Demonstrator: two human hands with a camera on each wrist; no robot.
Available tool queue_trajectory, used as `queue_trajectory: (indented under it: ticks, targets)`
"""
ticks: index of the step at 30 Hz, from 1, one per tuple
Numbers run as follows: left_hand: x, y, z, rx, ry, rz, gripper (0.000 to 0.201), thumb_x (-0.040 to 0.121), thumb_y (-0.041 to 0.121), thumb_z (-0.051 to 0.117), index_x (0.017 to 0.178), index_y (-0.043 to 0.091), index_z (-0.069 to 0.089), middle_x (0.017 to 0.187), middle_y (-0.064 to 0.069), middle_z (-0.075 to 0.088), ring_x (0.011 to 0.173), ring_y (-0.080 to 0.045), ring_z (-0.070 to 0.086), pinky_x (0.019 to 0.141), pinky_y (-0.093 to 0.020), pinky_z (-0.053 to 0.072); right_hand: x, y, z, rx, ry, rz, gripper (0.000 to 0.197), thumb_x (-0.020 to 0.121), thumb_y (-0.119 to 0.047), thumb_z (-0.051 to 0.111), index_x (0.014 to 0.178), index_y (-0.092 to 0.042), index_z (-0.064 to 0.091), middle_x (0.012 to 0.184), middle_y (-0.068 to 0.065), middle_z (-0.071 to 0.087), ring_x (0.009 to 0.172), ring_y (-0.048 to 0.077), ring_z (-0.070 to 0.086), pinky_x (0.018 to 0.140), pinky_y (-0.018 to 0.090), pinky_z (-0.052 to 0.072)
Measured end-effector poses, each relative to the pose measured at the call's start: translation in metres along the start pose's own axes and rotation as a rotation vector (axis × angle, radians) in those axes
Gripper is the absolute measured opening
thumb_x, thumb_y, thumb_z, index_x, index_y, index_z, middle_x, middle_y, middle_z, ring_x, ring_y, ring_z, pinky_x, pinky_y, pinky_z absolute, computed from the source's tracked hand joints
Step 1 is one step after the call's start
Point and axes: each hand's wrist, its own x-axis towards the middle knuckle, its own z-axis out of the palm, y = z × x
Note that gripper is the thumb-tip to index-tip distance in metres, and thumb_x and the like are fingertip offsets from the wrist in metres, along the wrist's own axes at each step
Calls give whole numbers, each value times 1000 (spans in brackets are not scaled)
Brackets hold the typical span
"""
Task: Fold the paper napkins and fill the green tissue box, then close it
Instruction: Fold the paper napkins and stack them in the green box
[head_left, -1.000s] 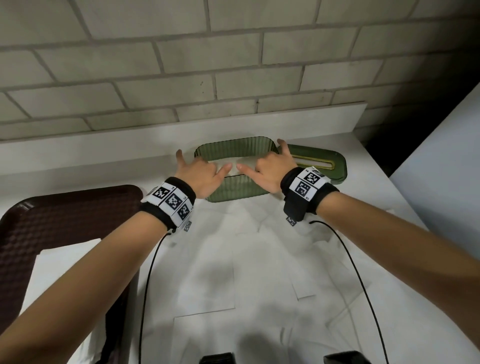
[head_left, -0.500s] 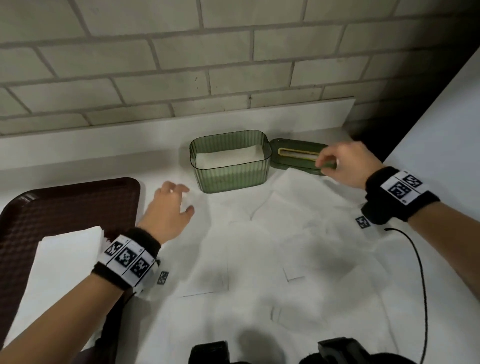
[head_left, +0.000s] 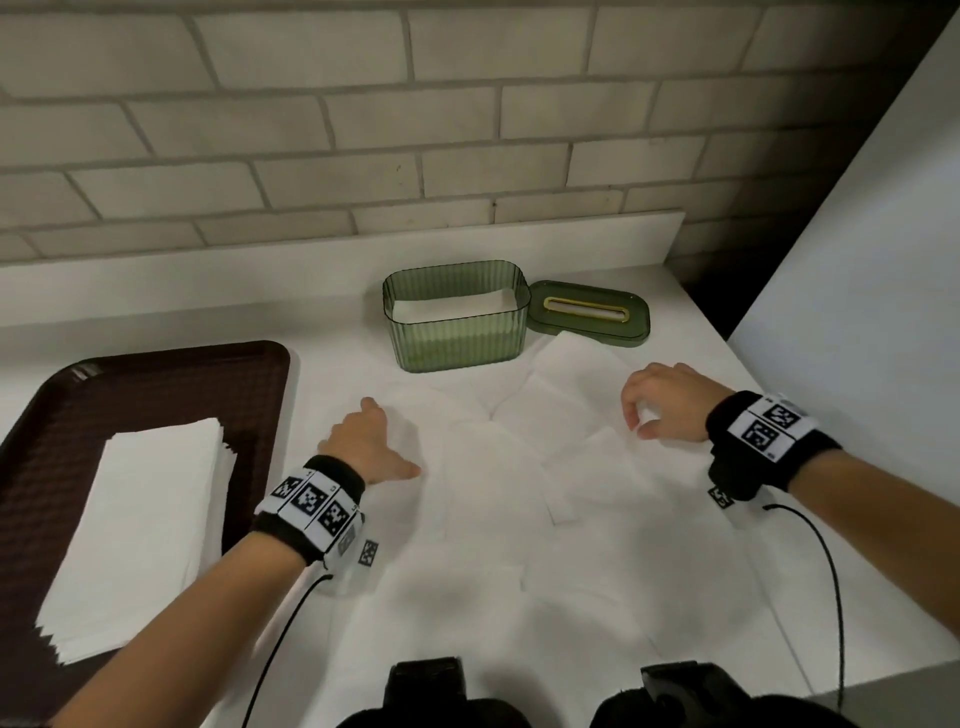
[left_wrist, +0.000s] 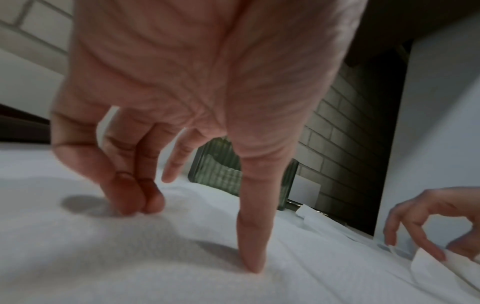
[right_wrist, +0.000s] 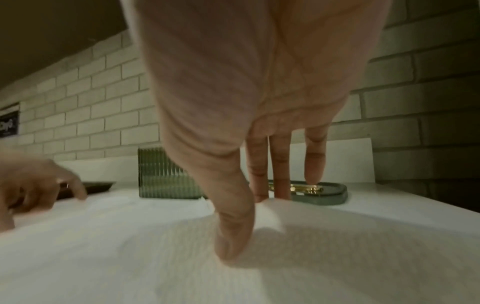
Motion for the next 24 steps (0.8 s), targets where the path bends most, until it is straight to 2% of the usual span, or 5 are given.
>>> queue_trajectory:
  ticks: [9, 13, 17, 21, 24]
  targets:
    - [3, -5, 4, -82, 69, -35, 75, 51, 48, 88, 111, 14, 58, 119, -9, 51, 117, -30, 44, 97, -39, 43, -19, -19, -68, 542, 310, -129, 9, 83, -12, 74, 83, -17, 66, 85, 4, 71, 80, 15, 65, 87, 36, 51]
    - [3, -3, 10, -157, 110, -1, 51, 54, 37, 87, 92, 14, 63, 107, -7, 52, 109, -29, 48, 84, -33, 43, -17, -48, -88, 890, 528, -135, 13, 88, -9, 68, 96, -2, 61, 72, 14, 62, 66, 18, 55, 66, 27, 47]
    - [-1, -4, 10, -335, 163, 112, 24, 65, 20, 79, 67, 15, 55, 82, -6, 58, 82, -26, 60, 59, -24, 40, -9, -87, -86, 1185, 692, -89, 16, 90, -8, 66, 102, -14, 56, 69, 9, 68, 54, 6, 60, 49, 18, 46]
    - [-6, -9, -1, -702, 131, 178, 37, 66, 1, 80, 71, 14, 46, 81, -1, 49, 72, -22, 47, 51, -25, 34, 0, -116, -67, 1454, 629, -42, 19, 92, -6, 62, 94, -23, 54, 76, 10, 71, 68, 21, 65, 66, 32, 54]
    - [-15, -12, -7, -979, 56, 274, 41, 67, -3, 81, 92, 14, 54, 106, 3, 55, 90, -17, 53, 72, -26, 45, 10, -135, -51, 1629, 542, 15, 20, 92, -1, 59, 87, -19, 52, 83, 17, 66, 71, 24, 61, 64, 32, 50]
